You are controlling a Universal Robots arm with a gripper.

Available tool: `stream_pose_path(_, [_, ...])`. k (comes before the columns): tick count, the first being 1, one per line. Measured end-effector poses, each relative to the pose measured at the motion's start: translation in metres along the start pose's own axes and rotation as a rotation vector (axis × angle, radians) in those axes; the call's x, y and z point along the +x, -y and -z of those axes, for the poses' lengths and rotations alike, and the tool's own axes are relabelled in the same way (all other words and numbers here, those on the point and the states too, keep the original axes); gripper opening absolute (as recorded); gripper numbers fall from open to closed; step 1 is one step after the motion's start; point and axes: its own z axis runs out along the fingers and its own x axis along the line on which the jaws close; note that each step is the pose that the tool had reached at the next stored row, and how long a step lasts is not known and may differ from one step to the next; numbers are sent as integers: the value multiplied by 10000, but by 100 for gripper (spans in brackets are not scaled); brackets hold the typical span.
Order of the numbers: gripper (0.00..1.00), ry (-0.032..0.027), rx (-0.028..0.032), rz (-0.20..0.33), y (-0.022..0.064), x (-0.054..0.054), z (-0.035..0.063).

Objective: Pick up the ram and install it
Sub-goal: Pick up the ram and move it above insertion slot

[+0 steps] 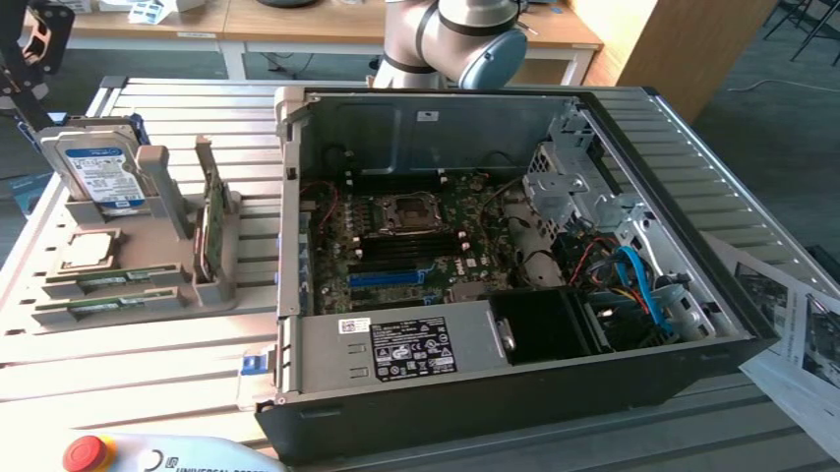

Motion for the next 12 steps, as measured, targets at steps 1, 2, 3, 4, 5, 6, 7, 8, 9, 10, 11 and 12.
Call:
stream_pose_path(1, [10,-3,-2,67,0,0,0])
stream_pose_path(2, [10,-6,-3,133,0,0,0])
stream_pose_path(3, [10,-9,-5,200,0,0,0])
stream_pose_path(4, [10,-12,-6,266,0,0,0])
stream_pose_path(5, [10,-14,-8,337,0,0,0])
stream_pose_path(6, [10,-18,-9,404,0,0,0])
stream_pose_path(7, [10,-21,-11,471,0,0,0])
stream_pose_path(8, [10,-24,-13,539,0,0,0])
stream_pose_path(9, [10,-26,-14,608,0,0,0])
stream_pose_path(10, [10,-30,-16,684,0,0,0])
stream_pose_path(11, [10,-33,-18,754,0,0,0])
stream_pose_path(12, [10,-36,-19,823,0,0,0])
